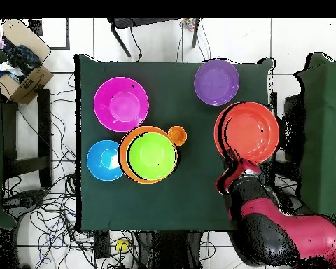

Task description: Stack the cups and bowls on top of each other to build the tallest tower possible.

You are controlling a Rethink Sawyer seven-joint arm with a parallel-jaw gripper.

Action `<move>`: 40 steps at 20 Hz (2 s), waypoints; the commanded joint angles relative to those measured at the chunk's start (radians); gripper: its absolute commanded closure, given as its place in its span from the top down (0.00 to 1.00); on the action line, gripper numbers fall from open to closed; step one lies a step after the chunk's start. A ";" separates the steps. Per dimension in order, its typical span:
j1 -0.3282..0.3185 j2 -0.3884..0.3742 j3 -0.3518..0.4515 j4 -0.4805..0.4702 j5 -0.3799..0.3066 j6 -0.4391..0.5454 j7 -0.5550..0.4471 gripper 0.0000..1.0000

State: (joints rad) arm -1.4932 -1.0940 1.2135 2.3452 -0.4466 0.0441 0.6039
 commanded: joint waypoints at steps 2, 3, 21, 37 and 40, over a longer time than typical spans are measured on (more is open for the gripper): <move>0.192 -0.107 -0.088 0.154 0.008 -0.194 0.332 0.00; 0.224 -0.117 -0.127 0.158 0.004 -0.216 0.345 0.00; 0.625 -0.171 -0.540 0.174 0.000 -0.387 0.459 0.00; 0.950 -0.059 -0.880 0.121 0.037 -0.515 0.483 0.00; 0.986 -0.045 -0.913 0.111 0.037 -0.532 0.491 0.00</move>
State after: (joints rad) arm -0.5791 -1.2339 0.4362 2.4819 -0.4441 -0.4273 0.9101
